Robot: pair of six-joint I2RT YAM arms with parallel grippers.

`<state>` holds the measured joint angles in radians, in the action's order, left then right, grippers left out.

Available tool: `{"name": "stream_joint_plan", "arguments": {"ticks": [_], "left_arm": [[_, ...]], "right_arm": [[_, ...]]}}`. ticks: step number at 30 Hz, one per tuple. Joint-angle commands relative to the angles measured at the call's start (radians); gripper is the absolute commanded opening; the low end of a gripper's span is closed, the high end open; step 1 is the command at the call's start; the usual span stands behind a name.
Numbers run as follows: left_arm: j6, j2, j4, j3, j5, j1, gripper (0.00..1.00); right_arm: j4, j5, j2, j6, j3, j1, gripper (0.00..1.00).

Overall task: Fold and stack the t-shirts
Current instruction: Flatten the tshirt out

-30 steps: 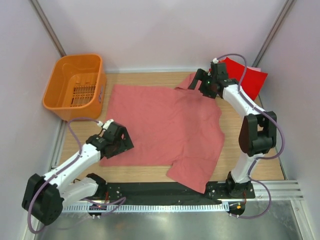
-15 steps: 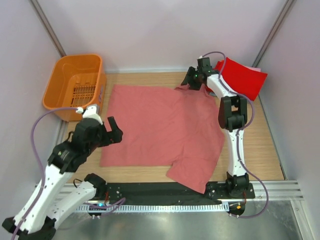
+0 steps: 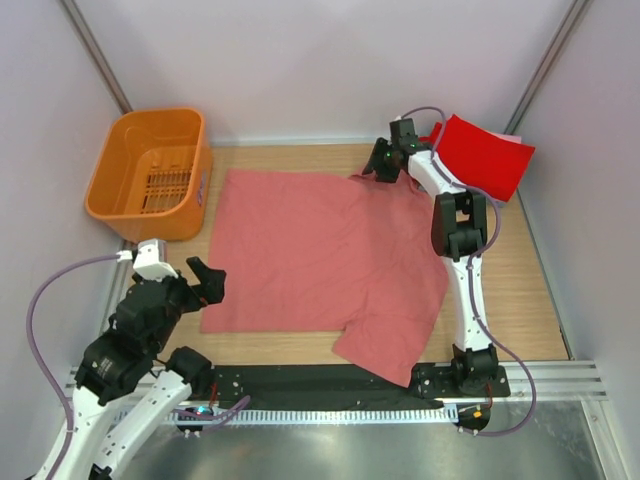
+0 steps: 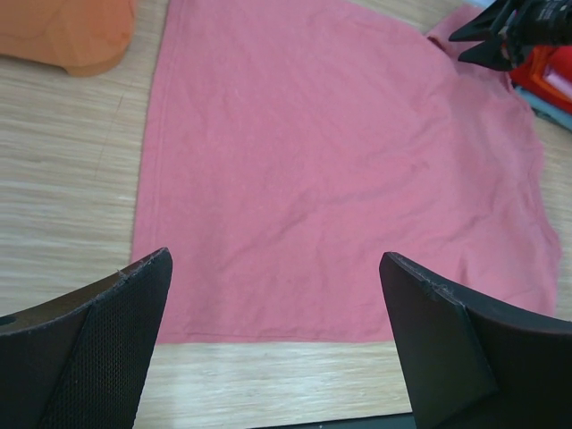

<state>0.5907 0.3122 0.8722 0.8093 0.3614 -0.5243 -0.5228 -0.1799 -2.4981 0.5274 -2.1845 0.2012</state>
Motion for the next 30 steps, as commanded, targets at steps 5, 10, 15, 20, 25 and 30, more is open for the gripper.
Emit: {"name": "stream_joint_plan", "arguments": {"ticks": [5, 10, 15, 20, 25, 30], "left_arm": [[-0.003, 0.038, -0.025, 0.014, 0.039, 0.0, 0.99], [-0.002, 0.019, -0.029, 0.008, 0.045, 0.003, 0.99], [-0.003, 0.033, -0.027, 0.01, 0.044, 0.01, 0.99], [-0.003, 0.028, -0.029, 0.008, 0.04, 0.02, 0.99], [-0.005, 0.03, -0.03, 0.008, 0.037, 0.026, 0.99], [-0.005, 0.03, -0.032, 0.007, 0.036, 0.03, 0.99]], "right_arm": [[0.02, 0.039, -0.021, 0.006, -0.037, 0.009, 0.53], [0.023, 0.04, -0.042, 0.006, -0.073, 0.009, 0.5], [0.017, 0.031, -0.073, 0.016, -0.104, 0.009, 0.46], [0.037, 0.022, -0.085, 0.026, -0.104, 0.012, 0.45], [0.052, 0.02, -0.087, 0.036, -0.11, 0.01, 0.38], [0.055, -0.004, -0.105, 0.034, -0.138, 0.012, 0.15]]}}
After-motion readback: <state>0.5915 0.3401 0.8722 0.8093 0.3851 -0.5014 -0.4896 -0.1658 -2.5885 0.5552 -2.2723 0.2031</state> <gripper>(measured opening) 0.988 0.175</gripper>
